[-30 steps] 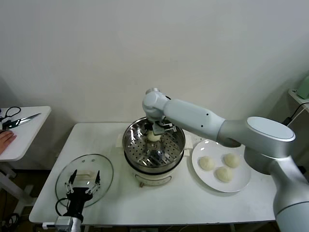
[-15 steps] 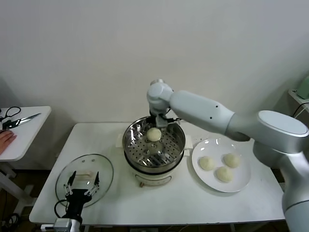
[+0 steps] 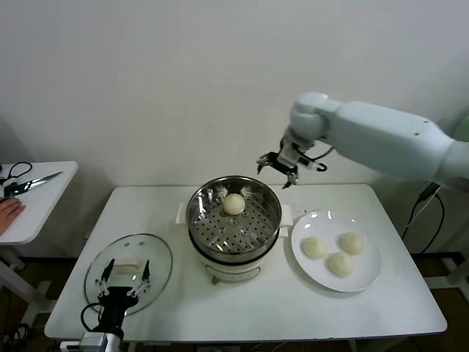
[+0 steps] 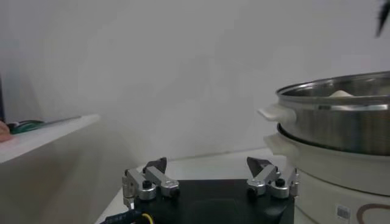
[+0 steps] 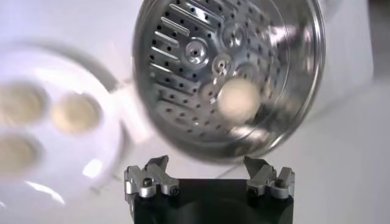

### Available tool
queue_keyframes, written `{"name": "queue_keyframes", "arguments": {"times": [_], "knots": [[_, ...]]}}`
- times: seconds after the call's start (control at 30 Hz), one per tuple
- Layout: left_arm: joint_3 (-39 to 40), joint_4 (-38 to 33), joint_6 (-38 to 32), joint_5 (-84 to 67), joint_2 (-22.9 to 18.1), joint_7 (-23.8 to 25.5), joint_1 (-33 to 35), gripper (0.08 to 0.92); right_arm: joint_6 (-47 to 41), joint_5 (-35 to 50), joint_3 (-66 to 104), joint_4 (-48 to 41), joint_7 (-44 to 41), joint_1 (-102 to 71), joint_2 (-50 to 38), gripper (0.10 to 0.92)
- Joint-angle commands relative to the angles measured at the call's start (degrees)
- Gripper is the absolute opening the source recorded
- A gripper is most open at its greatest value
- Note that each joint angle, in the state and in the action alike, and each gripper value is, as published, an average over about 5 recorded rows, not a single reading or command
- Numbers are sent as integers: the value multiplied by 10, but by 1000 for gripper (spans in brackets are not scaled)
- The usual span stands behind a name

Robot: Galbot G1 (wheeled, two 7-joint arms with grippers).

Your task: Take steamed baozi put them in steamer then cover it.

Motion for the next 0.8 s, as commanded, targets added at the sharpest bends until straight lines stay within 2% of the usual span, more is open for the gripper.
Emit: {"name": "queue_keyframes", "arguments": {"times": [0.03,0.37,0.8], "knots": [[3,-1,2,-1,2,-2,3,823,-150,107,-8,17,-14,-64,-112,823],[-3,-5,6,6,0,-2,6,823,-149,-19,149,-69,-6,-269,-79,823],[-5,-5,6,7,1,-2,8,823,-147,-56,226,-140,18,-348,12,823]]}}
